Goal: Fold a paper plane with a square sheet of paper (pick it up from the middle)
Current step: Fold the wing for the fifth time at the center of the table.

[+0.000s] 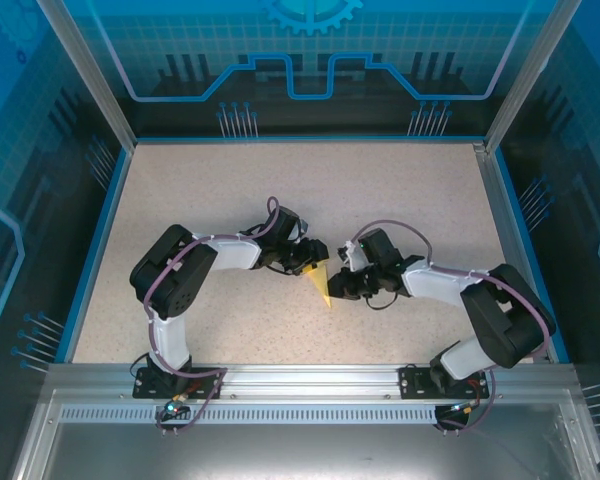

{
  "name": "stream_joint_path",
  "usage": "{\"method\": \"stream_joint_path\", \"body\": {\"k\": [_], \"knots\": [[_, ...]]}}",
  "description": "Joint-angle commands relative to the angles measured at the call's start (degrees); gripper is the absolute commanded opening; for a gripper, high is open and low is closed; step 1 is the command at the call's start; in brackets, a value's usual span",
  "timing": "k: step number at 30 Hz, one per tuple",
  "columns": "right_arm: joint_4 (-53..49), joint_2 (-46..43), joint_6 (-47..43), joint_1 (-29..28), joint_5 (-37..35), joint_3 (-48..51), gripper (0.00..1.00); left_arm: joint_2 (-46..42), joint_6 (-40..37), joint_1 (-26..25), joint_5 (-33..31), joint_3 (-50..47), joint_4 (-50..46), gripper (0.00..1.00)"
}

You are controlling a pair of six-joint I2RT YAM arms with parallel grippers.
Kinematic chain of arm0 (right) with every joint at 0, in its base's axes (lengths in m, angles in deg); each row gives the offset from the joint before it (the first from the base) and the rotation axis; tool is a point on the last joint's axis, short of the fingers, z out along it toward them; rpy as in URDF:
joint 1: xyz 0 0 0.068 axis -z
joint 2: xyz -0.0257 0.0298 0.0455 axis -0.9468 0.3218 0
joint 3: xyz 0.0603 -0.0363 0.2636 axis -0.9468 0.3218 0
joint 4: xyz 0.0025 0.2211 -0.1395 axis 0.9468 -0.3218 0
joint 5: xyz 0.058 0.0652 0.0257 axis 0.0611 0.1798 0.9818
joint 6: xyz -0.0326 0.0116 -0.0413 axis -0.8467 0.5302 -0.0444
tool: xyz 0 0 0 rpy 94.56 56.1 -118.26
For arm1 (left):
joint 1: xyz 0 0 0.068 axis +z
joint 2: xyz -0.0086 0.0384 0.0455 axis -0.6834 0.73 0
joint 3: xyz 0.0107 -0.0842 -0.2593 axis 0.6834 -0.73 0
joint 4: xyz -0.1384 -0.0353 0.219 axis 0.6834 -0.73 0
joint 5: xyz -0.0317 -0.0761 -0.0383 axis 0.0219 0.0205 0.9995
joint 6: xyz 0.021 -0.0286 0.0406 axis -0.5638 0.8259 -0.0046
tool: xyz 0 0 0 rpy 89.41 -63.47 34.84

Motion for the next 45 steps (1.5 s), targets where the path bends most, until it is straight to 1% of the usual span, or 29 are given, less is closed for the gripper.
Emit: {"method": "stream_joint_path", "body": {"k": [1, 5, 9, 12, 19, 26, 33, 40, 45], "knots": [[4.76, 3.25, 4.05, -1.90, -2.82, -2.22, 0.11, 1.62, -0.64, 0.54, -0.48, 1.08, -1.90, 0.52], [9.77, 6.58, 7.66, -2.15, -5.60, -1.35, 0.12, 1.67, -0.47, 0.56, -0.48, 1.21, -1.90, 0.52], [13.60, 9.73, 9.89, -2.11, -5.09, -0.91, 0.12, 1.60, -0.45, 0.54, -0.38, 1.21, -1.99, 0.52], [9.90, 10.91, 8.57, -1.97, -6.95, -1.24, 0.13, 1.50, -0.46, 0.50, -0.43, 1.13, -1.84, 0.52], [0.74, 14.18, 4.00, -1.19, -8.40, -0.19, 0.07, 0.79, -2.43, 0.61, -1.02, 1.86, -2.96, 0.52], [0.36, 14.75, 3.23, -0.32, -8.13, 1.89, 0.05, 0.65, -4.55, 1.02, -1.48, 2.71, -3.47, 0.53], [-1.05, 13.77, 1.87, 0.72, -7.66, 2.43, 0.04, 0.87, -6.54, 3.08, -2.24, 2.61, -2.61, 0.53], [-1.34, 13.48, 0.94, 1.35, -6.90, 2.95, 0.03, 3.11, -9.16, 5.15, -2.29, 3.22, -1.16, 0.53], [-1.52, 13.80, 0.37, 1.45, -6.41, 3.23, 0.03, 3.77, -10.61, 6.45, -3.21, 4.23, -1.99, 0.53]]}}
